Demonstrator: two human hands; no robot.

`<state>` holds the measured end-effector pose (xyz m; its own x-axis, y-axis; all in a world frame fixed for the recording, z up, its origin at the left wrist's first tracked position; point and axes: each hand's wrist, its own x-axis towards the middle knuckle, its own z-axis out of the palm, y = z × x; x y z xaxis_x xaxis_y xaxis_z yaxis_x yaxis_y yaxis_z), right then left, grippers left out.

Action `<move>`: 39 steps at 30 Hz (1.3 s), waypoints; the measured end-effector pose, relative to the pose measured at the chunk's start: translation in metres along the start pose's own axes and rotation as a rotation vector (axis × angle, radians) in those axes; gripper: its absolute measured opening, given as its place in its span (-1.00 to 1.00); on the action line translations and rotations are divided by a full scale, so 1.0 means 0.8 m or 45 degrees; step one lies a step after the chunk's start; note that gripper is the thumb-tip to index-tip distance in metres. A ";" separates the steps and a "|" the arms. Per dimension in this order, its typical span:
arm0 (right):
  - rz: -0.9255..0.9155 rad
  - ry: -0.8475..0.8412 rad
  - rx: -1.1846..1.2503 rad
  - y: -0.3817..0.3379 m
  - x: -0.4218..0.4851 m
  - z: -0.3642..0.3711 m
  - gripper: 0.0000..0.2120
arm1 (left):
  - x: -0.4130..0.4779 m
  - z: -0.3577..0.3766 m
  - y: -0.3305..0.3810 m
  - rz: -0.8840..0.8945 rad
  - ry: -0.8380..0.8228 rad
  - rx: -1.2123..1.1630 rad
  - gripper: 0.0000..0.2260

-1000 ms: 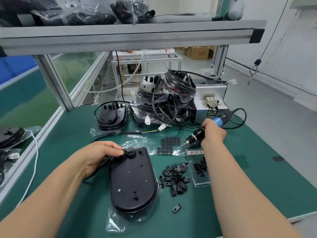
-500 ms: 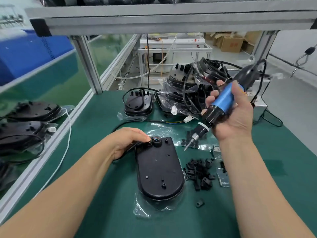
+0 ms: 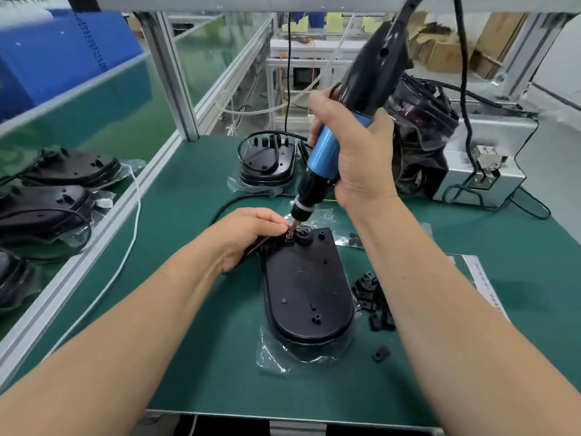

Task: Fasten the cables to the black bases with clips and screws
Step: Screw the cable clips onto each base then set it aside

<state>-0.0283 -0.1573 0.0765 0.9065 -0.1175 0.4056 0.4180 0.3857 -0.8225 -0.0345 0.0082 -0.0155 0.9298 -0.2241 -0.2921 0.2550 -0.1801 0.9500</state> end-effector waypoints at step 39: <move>-0.148 0.094 -0.108 -0.003 -0.004 0.015 -0.83 | -0.002 0.025 -0.018 0.219 0.217 -0.046 -0.81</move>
<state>-0.0334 -0.1468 0.0821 0.8522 -0.2252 0.4723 0.5213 0.2874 -0.8035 -0.0450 -0.0079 -0.0307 0.9909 -0.0830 -0.1059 0.0957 -0.1186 0.9883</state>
